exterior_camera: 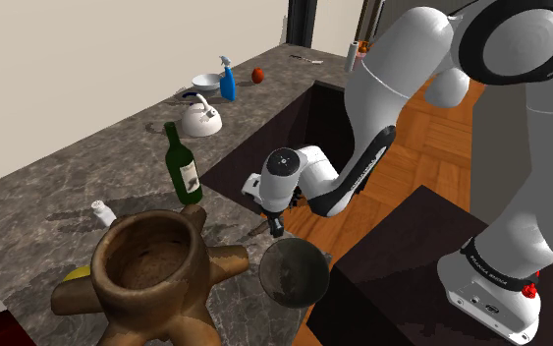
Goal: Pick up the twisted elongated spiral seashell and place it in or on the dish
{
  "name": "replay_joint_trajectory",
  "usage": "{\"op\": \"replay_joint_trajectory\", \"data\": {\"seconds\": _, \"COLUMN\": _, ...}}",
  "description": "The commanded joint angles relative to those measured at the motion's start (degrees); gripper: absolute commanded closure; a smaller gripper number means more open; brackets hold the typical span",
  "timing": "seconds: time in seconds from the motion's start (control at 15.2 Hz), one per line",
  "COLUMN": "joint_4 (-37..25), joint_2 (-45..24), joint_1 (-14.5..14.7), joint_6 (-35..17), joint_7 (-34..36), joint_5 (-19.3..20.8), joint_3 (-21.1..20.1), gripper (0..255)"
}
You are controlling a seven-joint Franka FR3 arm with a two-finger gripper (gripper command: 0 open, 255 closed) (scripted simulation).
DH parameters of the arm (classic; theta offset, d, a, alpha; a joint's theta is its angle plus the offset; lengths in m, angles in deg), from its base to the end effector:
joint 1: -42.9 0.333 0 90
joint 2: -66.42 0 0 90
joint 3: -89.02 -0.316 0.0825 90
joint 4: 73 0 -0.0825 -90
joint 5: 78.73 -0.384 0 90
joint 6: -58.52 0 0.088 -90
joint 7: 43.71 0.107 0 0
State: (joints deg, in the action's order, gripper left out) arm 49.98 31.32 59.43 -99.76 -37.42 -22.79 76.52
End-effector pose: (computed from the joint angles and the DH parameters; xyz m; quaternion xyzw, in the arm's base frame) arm 0.4564 0.3004 0.1172 0.8010 0.5852 0.0668 0.1068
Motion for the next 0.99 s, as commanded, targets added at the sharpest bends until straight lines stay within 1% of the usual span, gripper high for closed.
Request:
{"op": "replay_joint_trajectory", "data": {"seconds": 0.0, "joint_4": -0.5, "joint_2": -1.4, "joint_1": 0.2, "joint_6": -1.4, "joint_7": -0.2, "joint_5": 2.0, "joint_3": 1.1, "gripper": 0}}
{"op": "replay_joint_trajectory", "data": {"seconds": 0.33, "joint_4": -3.1, "joint_2": -5.2, "joint_1": 1.4, "joint_6": -2.8, "joint_7": 1.6, "joint_5": 4.1, "joint_3": 3.0, "gripper": 0}}
{"op": "replay_joint_trajectory", "data": {"seconds": 0.86, "joint_4": -3.1, "joint_2": -5.2, "joint_1": 1.4, "joint_6": -2.8, "joint_7": 1.5, "joint_5": 4.1, "joint_3": 3.0, "gripper": 0}}
{"op": "replay_joint_trajectory", "data": {"seconds": 0.92, "joint_4": -3.1, "joint_2": -5.2, "joint_1": 1.4, "joint_6": -2.8, "joint_7": 1.5, "joint_5": 4.1, "joint_3": 3.0, "gripper": 255}}
